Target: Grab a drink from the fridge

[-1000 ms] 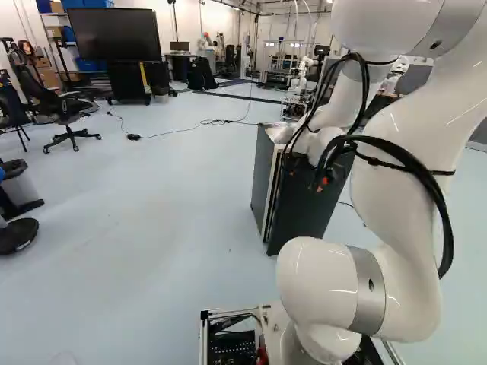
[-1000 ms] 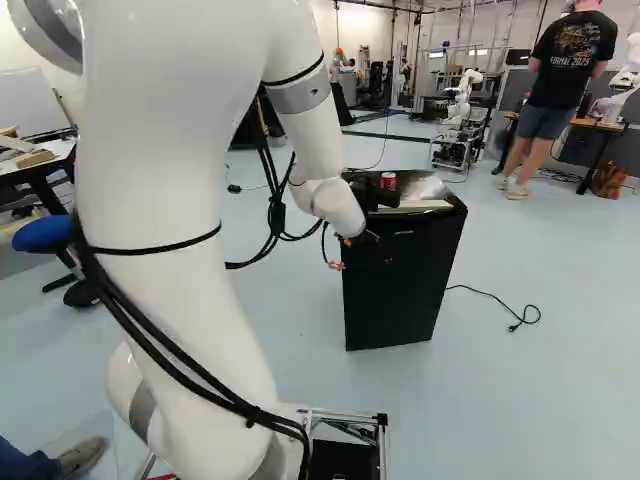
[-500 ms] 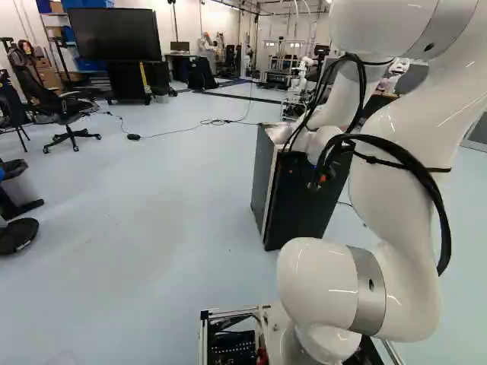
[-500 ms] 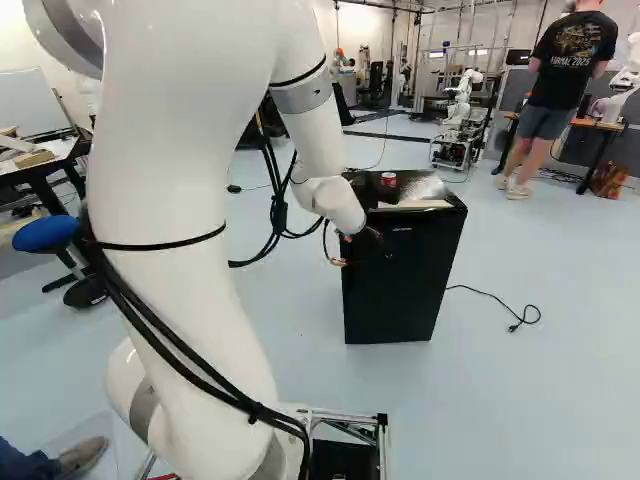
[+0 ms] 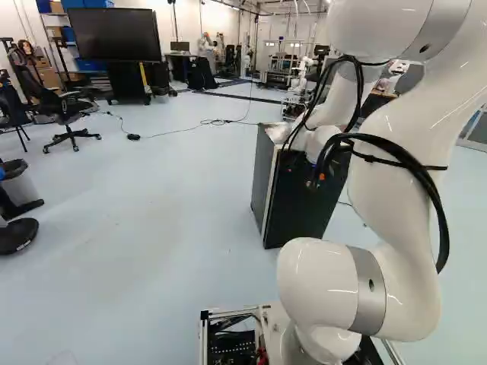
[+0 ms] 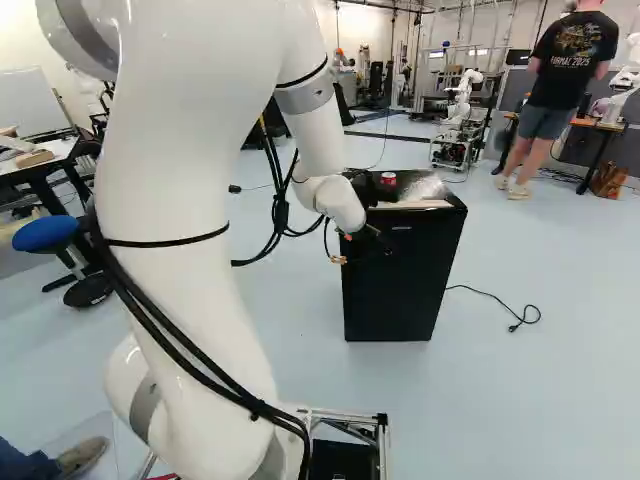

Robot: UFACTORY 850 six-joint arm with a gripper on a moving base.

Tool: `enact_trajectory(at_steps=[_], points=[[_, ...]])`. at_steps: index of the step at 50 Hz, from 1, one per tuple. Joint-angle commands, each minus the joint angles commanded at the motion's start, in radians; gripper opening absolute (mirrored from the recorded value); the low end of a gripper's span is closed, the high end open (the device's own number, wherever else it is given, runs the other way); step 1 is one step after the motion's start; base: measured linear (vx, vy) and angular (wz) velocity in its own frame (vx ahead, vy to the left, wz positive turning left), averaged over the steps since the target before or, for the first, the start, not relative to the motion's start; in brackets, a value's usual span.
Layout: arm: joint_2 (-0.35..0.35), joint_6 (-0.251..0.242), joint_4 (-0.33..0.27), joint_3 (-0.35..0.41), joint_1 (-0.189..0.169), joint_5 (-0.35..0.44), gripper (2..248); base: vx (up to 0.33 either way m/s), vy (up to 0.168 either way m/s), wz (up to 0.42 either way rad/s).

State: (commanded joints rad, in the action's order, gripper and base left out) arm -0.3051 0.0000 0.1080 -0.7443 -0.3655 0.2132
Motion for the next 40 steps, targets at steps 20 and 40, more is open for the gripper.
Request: enact_trajectory(at_steps=[20, 40], points=[[-0.019, 0.000, 0.000, -0.023, 0.006, 0.000, 247, 0.000, 0.000, 0.000], [-0.037, 0.000, 0.000, -0.047, 0.012, 0.000, 247, 0.000, 0.000, 0.000]])
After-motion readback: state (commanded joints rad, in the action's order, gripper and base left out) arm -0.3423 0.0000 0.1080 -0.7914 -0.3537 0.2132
